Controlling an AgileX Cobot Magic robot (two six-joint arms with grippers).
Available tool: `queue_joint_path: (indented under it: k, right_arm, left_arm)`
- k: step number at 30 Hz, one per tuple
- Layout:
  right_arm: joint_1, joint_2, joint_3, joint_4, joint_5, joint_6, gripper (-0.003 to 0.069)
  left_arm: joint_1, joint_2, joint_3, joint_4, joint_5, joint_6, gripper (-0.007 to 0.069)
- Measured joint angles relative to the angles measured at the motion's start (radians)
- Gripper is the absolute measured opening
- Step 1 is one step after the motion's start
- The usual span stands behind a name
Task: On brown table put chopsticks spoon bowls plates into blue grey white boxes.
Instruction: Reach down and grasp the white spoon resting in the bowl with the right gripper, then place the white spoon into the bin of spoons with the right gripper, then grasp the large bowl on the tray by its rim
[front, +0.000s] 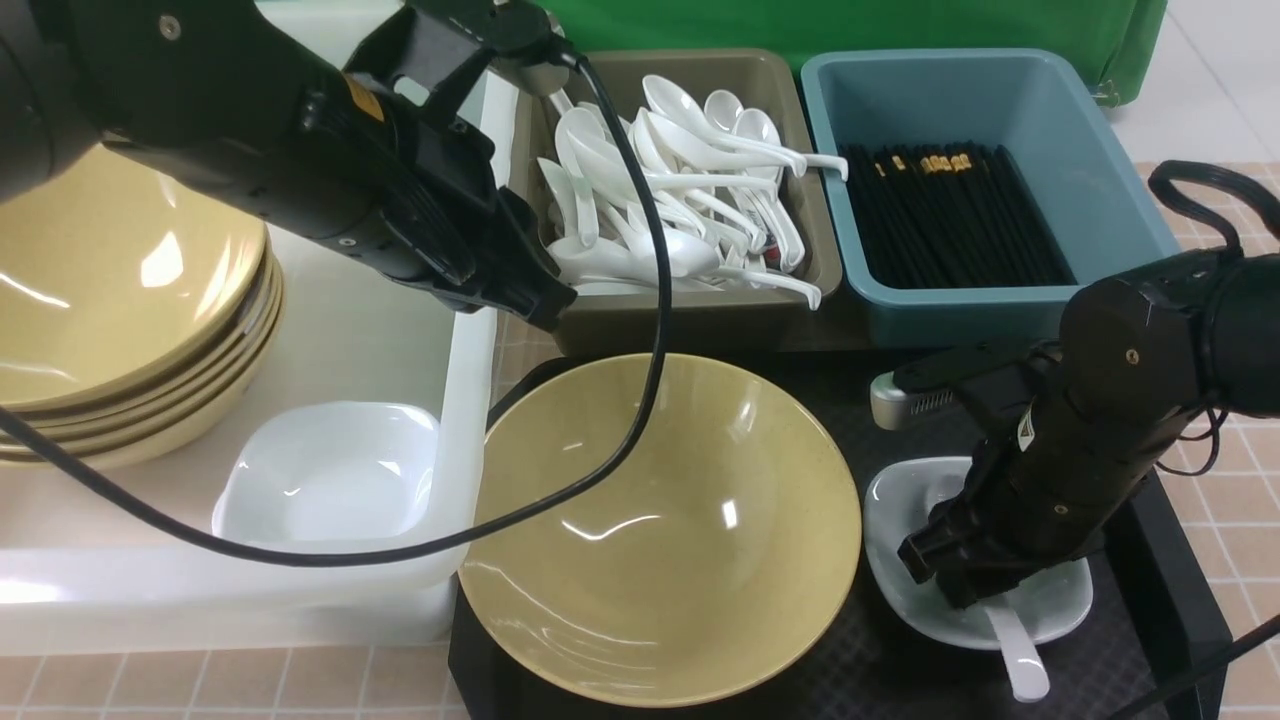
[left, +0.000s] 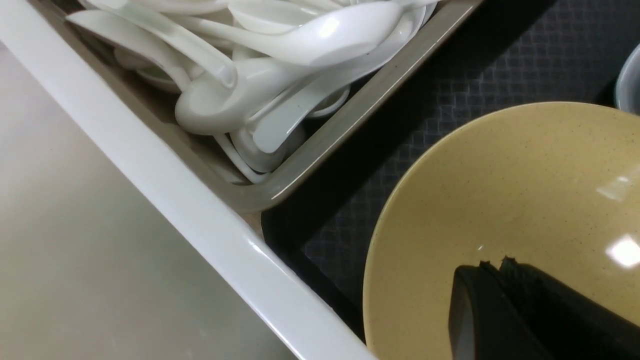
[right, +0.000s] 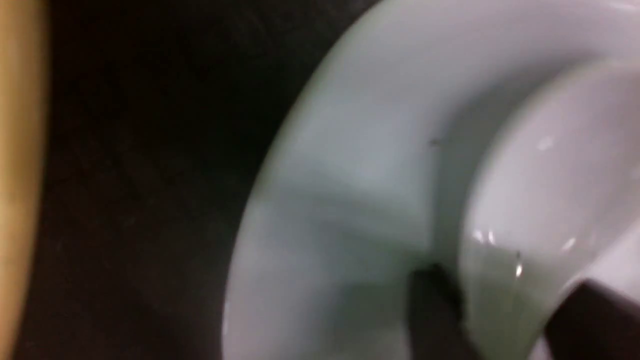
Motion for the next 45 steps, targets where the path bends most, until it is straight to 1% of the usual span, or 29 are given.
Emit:
queue_joint_path:
  k: [1,5,7,9,10,11,13,15,17,21,22,23,25,26,27,28,29,30,31,33,35,36,38,39,41,42,45]
  right_arm:
    - [0.000,0.001,-0.005,0.001,0.007,-0.005,0.0259]
    - [0.000,0.011,-0.066,0.002,0.060,-0.052,0.0257]
    - [0.000,0.011,-0.126,0.002,0.104,-0.086,0.0257]
    - [0.000,0.011,-0.196,0.002,0.145,-0.125,0.0257]
    - [0.000,0.011,-0.259,0.002,0.164,-0.146,0.0257]
    - [0.000,0.011,-0.259,0.002,0.166,-0.150,0.0257]
    - [0.000,0.017,-0.372,0.004,0.164,-0.186,0.0257]
    - [0.000,0.035,-0.481,0.006,0.104,-0.207,0.0257]
    - [0.000,0.072,-0.592,0.007,0.020,-0.207,0.0257]
    - [0.000,0.219,-0.849,0.041,-0.102,-0.199,0.0257]
    - [0.000,0.219,-0.849,0.041,-0.102,-0.199,0.0257]
    - [0.000,0.303,-0.960,0.056,-0.124,-0.198,0.0257]
    - [0.000,0.390,-1.070,0.064,-0.125,-0.198,0.0259]
    - [0.000,0.400,-1.082,0.064,-0.124,-0.198,0.0260]
    - [0.000,0.470,-1.176,0.066,-0.102,-0.196,0.0289]
    - [0.000,0.500,-1.221,0.067,-0.080,-0.191,0.0314]
    - [0.000,0.530,-1.274,0.067,-0.044,-0.184,0.0356]
    - [0.000,0.559,-1.341,0.067,0.022,-0.179,0.0421]
    - [0.000,0.561,-1.350,0.067,0.043,-0.179,0.0440]
    - [0.000,0.571,-1.458,0.065,0.183,-0.190,0.0531]
    - [0.000,0.569,-1.527,0.065,0.287,-0.217,0.0566]
    - [0.000,0.565,-1.572,0.063,0.367,-0.241,0.0573]
    - [0.000,0.549,-1.600,0.063,0.435,-0.259,0.0570]
    - [0.000,0.546,-1.600,0.063,0.439,-0.259,0.0570]
    - [0.000,0.488,-1.553,0.062,0.469,-0.259,0.0531]
    - [0.001,0.483,-1.546,0.062,0.469,-0.259,0.0531]
    - [0.006,0.369,-1.391,0.062,0.472,-0.276,0.0447]
  left_arm:
    - [0.000,0.000,0.000,0.000,0.000,0.000,0.0001]
    - [0.004,0.000,0.000,0.026,0.001,-0.002,0.0001]
    - [0.031,0.000,0.000,0.040,0.010,-0.021,0.0001]
    - [0.089,0.000,0.000,0.047,0.013,-0.057,0.0001]
    - [0.140,0.000,0.000,0.047,0.017,-0.074,0.0001]
    - [0.149,0.000,0.000,0.045,0.017,-0.076,0.0001]
    - [0.244,0.000,0.000,0.015,0.019,-0.083,0.0001]
    - [0.311,0.000,0.000,-0.043,0.019,-0.051,0.0001]
    - [0.336,0.000,0.000,-0.100,0.019,0.001,0.0001]
    - [0.335,0.000,0.000,-0.227,0.026,0.114,0.0001]
    - [0.333,0.000,0.000,-0.234,0.027,0.121,0.0001]
    - [0.324,0.000,0.000,-0.281,0.032,0.169,0.0001]
    - [0.309,0.000,0.000,-0.327,0.045,0.232,0.0001]
    - [0.307,0.000,0.000,-0.330,0.046,0.238,0.0001]
    - [0.296,0.000,0.000,-0.354,0.059,0.282,0.0001]
    - [0.290,0.000,0.000,-0.363,0.065,0.301,0.0001]
    - [0.286,0.000,0.000,-0.369,0.072,0.318,0.0001]
    - [0.278,0.000,0.000,-0.372,0.086,0.332,0.0001]
    - [0.277,0.000,0.000,-0.372,0.089,0.333,0.0001]
    - [0.275,0.000,0.000,-0.372,0.098,0.330,0.0001]
    - [0.275,0.002,-0.004,-0.372,0.099,0.309,0.0001]
    - [0.275,0.010,-0.017,-0.371,0.108,0.292,0.0001]
    - [0.274,0.032,-0.047,-0.369,0.140,0.272,0.0001]
    - [0.273,0.039,-0.057,-0.369,0.148,0.270,0.0002]
    - [0.254,0.090,-0.132,-0.351,0.214,0.255,0.0008]
    - [0.251,0.099,-0.144,-0.348,0.219,0.253,0.0008]
    - [0.184,0.176,-0.227,-0.281,0.274,0.236,0.0044]
